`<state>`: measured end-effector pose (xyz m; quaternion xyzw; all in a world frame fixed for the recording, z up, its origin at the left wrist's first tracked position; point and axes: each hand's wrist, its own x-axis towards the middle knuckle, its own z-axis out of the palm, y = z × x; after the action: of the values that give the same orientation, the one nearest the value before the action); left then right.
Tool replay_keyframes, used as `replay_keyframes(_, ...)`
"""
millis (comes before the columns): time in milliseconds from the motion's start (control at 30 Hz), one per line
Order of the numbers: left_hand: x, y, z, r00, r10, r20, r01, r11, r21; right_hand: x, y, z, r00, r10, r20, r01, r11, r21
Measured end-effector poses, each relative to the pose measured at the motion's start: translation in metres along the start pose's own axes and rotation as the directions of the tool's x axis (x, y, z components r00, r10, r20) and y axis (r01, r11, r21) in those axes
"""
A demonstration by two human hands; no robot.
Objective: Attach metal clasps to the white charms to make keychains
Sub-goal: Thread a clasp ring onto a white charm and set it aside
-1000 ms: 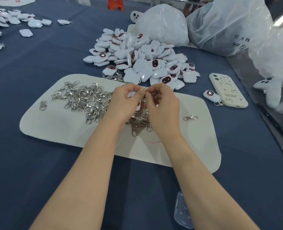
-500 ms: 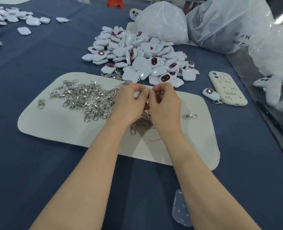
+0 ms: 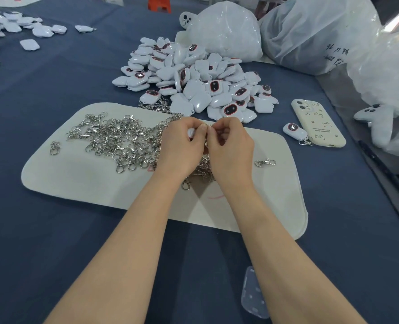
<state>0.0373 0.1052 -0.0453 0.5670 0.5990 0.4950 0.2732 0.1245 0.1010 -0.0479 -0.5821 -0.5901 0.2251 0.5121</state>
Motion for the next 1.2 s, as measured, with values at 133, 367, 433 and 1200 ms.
replay_keyframes(133,-0.001,0.001,0.0,0.999,0.04,-0.027,-0.038,0.997,0.062,0.001,0.0,0.0,1.0,0.019,-0.004,-0.019,1.0,0.004)
replay_keyframes(367,-0.002,0.004,0.003,0.995,0.073,-0.061,-0.066,0.992,0.11,0.003,0.002,-0.002,0.999,0.038,0.007,-0.038,0.999,0.009)
replay_keyframes(433,-0.003,0.004,0.004,0.994,0.09,-0.063,-0.082,0.99,0.118,0.005,0.003,-0.003,0.998,0.056,0.036,-0.057,0.998,0.015)
replay_keyframes(1200,0.001,0.003,-0.017,0.969,-0.121,0.213,0.157,0.975,-0.157,0.011,0.014,-0.014,0.971,-0.113,0.212,0.138,0.985,-0.106)
